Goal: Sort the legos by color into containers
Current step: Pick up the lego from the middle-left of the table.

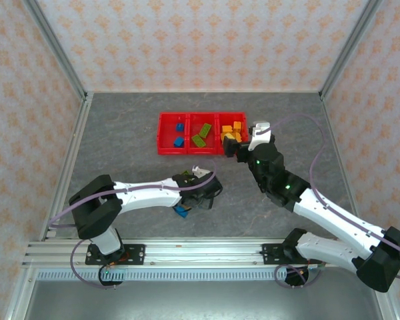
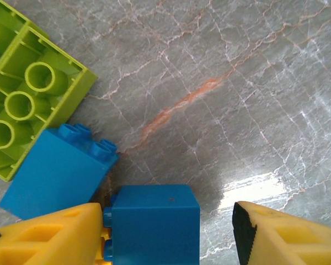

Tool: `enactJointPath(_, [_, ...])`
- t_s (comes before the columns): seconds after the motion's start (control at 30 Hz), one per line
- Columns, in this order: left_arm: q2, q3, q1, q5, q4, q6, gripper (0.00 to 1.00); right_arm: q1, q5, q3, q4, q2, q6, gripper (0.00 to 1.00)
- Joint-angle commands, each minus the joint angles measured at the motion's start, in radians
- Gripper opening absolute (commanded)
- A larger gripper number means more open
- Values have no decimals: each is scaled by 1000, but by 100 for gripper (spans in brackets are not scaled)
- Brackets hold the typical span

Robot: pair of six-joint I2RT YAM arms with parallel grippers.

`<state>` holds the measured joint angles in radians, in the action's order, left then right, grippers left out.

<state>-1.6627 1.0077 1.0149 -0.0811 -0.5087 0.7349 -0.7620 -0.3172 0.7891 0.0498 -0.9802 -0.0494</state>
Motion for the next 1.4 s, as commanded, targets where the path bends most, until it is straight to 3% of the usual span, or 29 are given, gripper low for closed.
enactJointPath(0.0, [-23, 26, 8, 12, -19, -12, 65, 3, 0, 5, 6, -4, 17, 100])
enactJointPath(0.3, [-61, 53, 22, 26, 10, -15, 65, 3, -8, 8, -11, -3, 15, 100])
enactJointPath(0.43, [-78, 73, 23, -4, -23, -22, 72, 3, -9, 13, -15, -10, 10, 100])
enactJointPath(0.63, [-101, 90, 20, -58, -94, -36, 74, 3, -17, 18, -25, -17, 17, 100])
enactJointPath(0.93, [-140, 127, 16, -24, -65, -58, 65, 3, -28, 18, -47, -20, 17, 100])
enactJointPath(1.37, [-192, 140, 15, -40, -77, -61, 60, 4, -76, 3, -77, 10, 27, 100])
